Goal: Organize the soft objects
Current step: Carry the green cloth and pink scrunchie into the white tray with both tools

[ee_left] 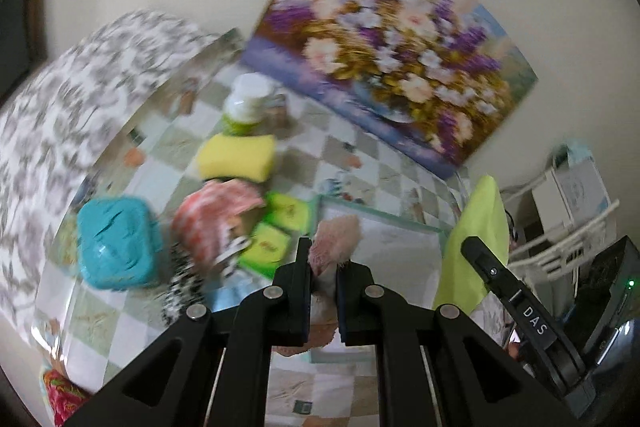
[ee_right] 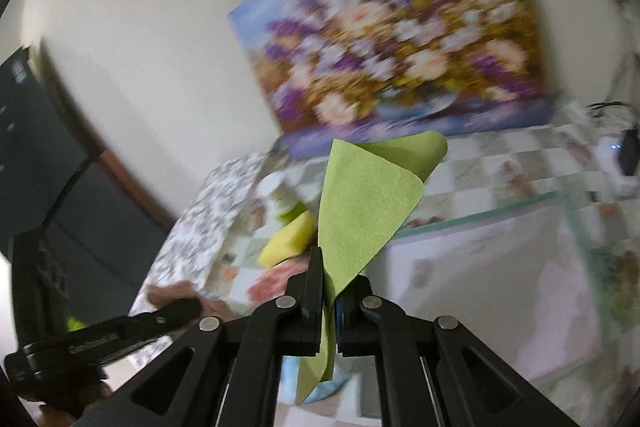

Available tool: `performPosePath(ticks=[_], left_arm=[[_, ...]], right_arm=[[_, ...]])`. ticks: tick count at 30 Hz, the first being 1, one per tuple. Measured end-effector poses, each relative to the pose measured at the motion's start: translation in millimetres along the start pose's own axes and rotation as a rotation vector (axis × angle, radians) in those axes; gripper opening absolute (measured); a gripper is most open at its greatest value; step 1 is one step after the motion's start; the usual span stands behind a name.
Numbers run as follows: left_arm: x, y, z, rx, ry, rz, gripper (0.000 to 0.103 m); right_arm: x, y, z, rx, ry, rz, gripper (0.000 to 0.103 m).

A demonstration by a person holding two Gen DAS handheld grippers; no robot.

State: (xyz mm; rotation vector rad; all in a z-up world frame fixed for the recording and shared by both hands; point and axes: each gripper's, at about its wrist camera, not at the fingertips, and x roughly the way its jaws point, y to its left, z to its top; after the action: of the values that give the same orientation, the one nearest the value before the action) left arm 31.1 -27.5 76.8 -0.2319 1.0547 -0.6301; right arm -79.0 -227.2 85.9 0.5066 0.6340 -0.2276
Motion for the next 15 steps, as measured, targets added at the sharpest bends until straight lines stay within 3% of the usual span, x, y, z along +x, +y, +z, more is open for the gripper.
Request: performPosePath(ticks=[9,15], left_arm=[[25.6,-78.7,2.7,0.112,0.027,-0.042,0.010],[50.4,-117.4,-3.8,0.183,0.049,-0.041,0.009]], right_arm=[[-41.1,-83.8,20.9,0.131,-0.053,-0.253,0.005],[-58.4,-129.3,17.6,0.210,-0.052,-0.342,0.005]])
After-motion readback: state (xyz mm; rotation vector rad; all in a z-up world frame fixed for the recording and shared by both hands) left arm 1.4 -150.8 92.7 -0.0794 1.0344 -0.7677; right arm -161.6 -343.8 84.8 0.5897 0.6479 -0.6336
